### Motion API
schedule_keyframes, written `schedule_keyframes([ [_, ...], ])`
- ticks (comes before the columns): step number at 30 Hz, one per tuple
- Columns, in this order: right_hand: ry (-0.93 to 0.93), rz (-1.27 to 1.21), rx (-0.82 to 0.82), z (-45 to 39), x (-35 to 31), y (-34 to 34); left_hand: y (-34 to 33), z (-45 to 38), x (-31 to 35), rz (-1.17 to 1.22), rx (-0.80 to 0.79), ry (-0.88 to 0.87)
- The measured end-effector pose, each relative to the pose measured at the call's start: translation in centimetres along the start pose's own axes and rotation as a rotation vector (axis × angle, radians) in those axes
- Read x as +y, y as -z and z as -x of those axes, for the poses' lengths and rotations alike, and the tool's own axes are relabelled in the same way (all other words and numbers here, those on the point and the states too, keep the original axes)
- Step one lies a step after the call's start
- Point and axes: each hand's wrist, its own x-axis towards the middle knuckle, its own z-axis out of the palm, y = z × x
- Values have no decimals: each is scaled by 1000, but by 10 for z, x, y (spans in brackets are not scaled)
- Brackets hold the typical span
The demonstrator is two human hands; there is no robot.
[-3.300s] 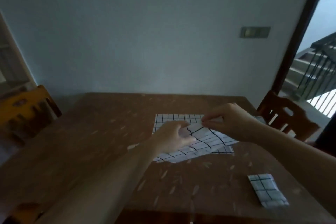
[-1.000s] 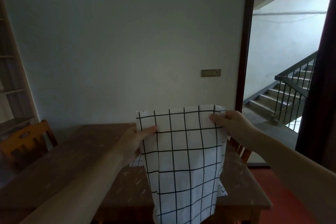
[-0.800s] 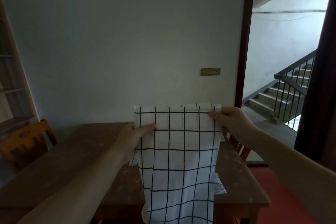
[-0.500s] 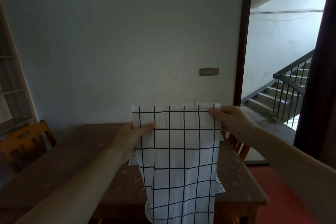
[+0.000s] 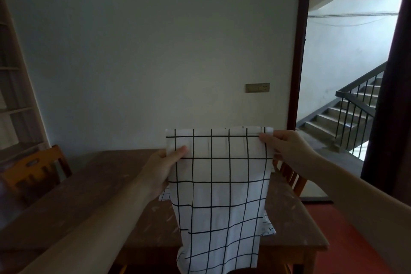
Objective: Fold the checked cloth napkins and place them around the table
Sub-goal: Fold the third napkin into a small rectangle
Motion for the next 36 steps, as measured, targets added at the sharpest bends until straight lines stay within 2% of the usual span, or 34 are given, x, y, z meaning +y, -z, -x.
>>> schedule_keyframes([
  [3, -6, 56, 13, 3, -2, 0, 1, 2, 0, -30, -13, -24],
  [7, 197, 515, 153, 7, -18, -17, -3, -1, -3, -186, -52, -114],
  [9, 316, 594, 60, 12, -35, -39, -9, -2, -3, -296, -101, -133],
  [12, 343, 667, -200, 9, -56, -72, -21, 1, 0, -434, -229, -190],
  [15, 282, 614, -315, 0, -65, -83, -24, 4, 1, -459, -300, -231],
  [19, 325, 539, -332, -1, -66, -90, -19, 7, 2, -465, -298, -240],
  [24, 385, 473, -141, -10, -73, -72, 9, 14, -7, -460, -315, -242],
  [29, 385, 393, -35, -21, -73, -35, 52, 22, -19, -594, -359, -94],
  [33, 376, 320, 41, -25, -68, -25, 79, 10, -45, -700, -327, 34],
  [36, 373, 316, 59, -26, -65, -24, 79, 9, -57, -640, -396, 87],
])
